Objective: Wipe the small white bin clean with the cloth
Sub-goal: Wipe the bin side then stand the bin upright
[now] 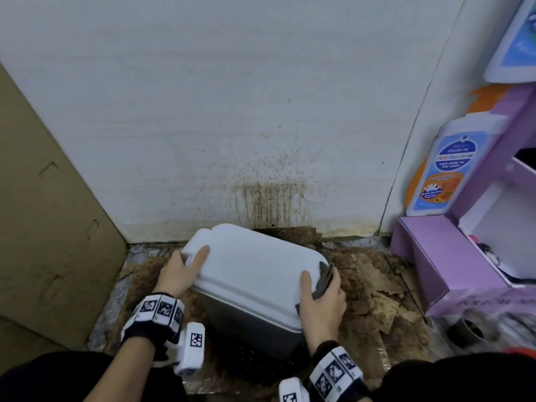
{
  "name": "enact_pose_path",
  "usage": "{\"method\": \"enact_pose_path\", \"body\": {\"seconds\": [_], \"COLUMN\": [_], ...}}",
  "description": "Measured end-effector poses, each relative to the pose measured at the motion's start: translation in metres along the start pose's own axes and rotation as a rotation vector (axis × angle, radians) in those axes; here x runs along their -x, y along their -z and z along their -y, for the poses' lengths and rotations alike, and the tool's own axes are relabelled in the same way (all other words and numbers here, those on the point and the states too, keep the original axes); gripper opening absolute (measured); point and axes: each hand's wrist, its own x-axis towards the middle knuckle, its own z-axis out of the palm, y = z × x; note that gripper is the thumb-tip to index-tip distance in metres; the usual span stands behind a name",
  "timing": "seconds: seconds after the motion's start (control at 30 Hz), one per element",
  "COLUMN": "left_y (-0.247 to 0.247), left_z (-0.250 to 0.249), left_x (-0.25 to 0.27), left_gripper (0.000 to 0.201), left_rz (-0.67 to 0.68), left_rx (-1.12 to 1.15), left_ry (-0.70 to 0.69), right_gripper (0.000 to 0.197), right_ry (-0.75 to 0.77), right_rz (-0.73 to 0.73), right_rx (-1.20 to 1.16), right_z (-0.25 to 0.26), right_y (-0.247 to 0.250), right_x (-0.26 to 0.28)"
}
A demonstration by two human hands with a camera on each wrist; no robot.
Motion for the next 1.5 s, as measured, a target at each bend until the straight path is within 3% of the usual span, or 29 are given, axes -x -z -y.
{"method": "enact_pose_path", "body": {"seconds": [0.13,0.27,0.33,0.47,0.57,0.67,0.8,0.9,0.97,1.1,1.23,1.33,1.4,1.5], "left_y": [0.002,-0.005,-0.009,-0.019,-0.033,-0.046,-0.069,-0.084,-0.094,-0.099,-0.098,-0.091,-0.082,-0.064], "left_z": [-0.003,0.004,0.007,0.005,0.011,0.012,0.011,0.008,0.005,0.018,0.030,0.032,0.026,0.012], "left_x": [-0.010,-0.015,-0.013,0.000,0.010,0.035,0.065,0.076,0.076,0.062,0.050,0.045,0.041,0.034], "left_gripper": [0.084,0.091,0.101,0.082,0.082,0.090,0.060,0.055,0.068,0.109,0.117,0.113,0.097,0.088], "left_rz": [0.011,0.004,-0.011,-0.032,-0.065,-0.052,0.064,0.167,0.197,0.118,0.109,0.138,0.182,0.236], "left_rx": [0.072,0.109,0.122,0.131,0.163,0.243,0.421,0.543,0.577,0.564,0.481,0.421,0.393,0.313], "left_ry": [-0.038,0.014,0.006,0.025,0.048,0.036,0.116,0.153,0.160,0.109,0.054,-0.002,-0.044,-0.110], "right_gripper": [0.081,0.087,0.082,0.065,0.059,0.051,0.047,0.058,0.067,0.066,0.057,0.049,0.042,0.047], "right_ry": [-0.057,-0.002,-0.008,-0.022,-0.011,0.005,0.006,0.008,0.036,0.115,0.147,0.131,0.073,-0.015], "right_rz": [-0.103,-0.041,-0.027,-0.004,0.025,0.087,0.289,0.420,0.432,0.427,0.382,0.273,0.154,0.004], "right_rx": [-0.024,-0.032,-0.041,-0.112,-0.127,-0.194,-0.284,-0.293,-0.257,-0.130,-0.113,-0.190,-0.262,-0.306], "right_z": [-0.012,-0.020,-0.018,-0.013,-0.011,-0.008,-0.001,0.004,0.000,-0.007,-0.005,-0.004,-0.005,-0.007], "right_y": [-0.024,-0.041,-0.040,-0.032,-0.025,-0.016,-0.004,0.000,0.001,-0.002,0.001,-0.001,-0.006,-0.016], "right_x": [0.044,0.055,0.049,0.033,0.016,-0.016,-0.054,-0.063,-0.066,-0.067,-0.057,-0.040,-0.026,-0.001]}}
